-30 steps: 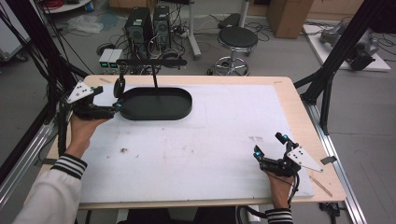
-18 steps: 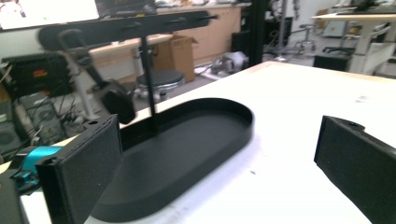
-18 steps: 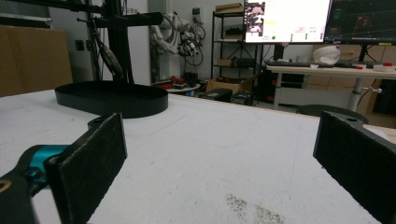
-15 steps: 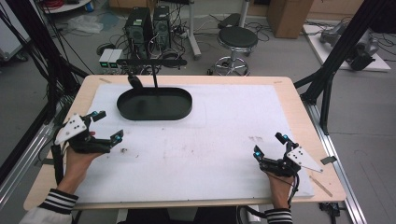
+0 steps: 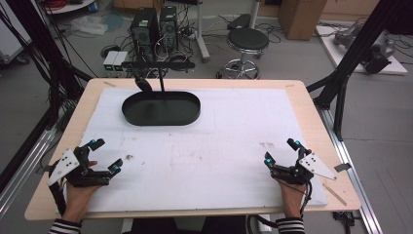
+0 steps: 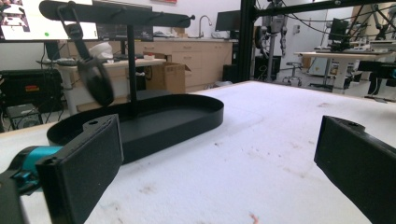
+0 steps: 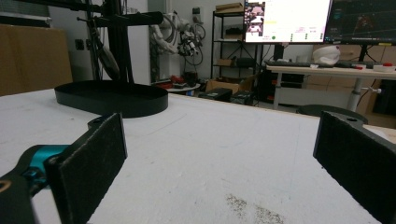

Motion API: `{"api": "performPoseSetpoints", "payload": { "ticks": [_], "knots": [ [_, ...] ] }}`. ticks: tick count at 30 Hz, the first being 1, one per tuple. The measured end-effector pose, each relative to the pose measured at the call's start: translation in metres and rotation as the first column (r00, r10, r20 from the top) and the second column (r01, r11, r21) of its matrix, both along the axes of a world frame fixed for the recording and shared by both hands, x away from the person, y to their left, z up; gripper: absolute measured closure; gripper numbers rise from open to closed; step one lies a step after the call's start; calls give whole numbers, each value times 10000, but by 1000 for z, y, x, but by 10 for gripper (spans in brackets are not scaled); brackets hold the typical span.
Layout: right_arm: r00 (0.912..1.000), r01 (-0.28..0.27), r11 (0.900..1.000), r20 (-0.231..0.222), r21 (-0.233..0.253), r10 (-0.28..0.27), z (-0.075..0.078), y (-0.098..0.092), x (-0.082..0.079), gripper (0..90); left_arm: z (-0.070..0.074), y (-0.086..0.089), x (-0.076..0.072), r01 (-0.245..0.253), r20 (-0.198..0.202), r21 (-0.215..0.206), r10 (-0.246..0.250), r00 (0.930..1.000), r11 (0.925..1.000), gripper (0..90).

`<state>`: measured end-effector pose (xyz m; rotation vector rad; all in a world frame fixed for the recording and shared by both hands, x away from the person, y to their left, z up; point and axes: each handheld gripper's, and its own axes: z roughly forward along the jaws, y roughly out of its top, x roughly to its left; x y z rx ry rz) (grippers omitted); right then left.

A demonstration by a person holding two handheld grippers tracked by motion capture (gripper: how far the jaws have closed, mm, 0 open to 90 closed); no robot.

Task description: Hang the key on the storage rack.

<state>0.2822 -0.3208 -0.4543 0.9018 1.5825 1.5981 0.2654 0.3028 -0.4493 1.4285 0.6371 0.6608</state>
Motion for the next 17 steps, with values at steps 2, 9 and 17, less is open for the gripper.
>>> {"api": "performPoseSetpoints", "payload": {
  "ticks": [2,9,17],
  "knots": [
    [10000,9,10000,19,-6,-9,0,0,0,17,-4,0,1,116,-84,73,-115,9999,9999,17],
    [10000,-6,10000,24,-3,6,0,0,0,17,-6,0,-2,-126,141,18,126,9998,9999,17],
    [10000,-19,10000,0,-9,19,0,0,0,17,-6,0,-2,-237,34,-83,238,9997,9997,17]
  ]
}}
